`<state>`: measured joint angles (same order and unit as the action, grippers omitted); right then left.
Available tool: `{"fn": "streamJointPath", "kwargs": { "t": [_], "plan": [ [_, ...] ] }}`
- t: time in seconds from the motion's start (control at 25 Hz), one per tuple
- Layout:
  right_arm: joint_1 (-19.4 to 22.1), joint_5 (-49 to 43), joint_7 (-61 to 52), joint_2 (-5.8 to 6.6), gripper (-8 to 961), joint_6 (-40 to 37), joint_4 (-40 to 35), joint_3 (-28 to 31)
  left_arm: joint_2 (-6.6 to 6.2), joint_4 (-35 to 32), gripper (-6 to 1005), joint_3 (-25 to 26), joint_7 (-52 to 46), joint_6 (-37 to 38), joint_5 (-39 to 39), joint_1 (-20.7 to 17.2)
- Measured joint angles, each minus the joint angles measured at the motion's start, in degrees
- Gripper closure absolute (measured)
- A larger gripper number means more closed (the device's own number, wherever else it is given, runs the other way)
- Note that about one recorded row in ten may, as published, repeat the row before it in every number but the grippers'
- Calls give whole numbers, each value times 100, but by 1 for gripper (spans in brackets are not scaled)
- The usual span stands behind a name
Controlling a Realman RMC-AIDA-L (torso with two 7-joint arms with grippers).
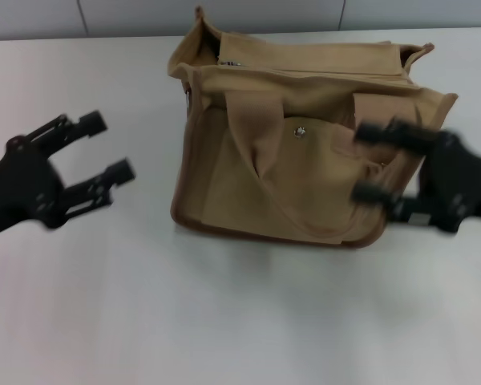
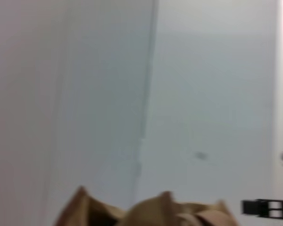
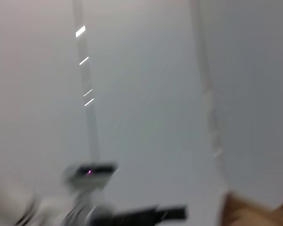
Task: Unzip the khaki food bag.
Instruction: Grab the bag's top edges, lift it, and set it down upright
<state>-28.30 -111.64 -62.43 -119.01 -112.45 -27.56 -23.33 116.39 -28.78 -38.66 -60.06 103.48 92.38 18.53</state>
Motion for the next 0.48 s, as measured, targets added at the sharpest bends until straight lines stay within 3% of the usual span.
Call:
{"fn": "streamJointPath", "kwargs": {
  "t": [0.12,0.28,0.48],
  "plan": [
    [172,270,121,21,114,71,213,451,239,116,187,102,353,-504,-18,109],
    [480,766,175,13,114,95,239,548,245,890,189,55,685,-956,-51,539],
    [722,1111,191,13,115,150,356,551,275,1288,198,-181,1053,-1405,-60,894]
  ]
}}
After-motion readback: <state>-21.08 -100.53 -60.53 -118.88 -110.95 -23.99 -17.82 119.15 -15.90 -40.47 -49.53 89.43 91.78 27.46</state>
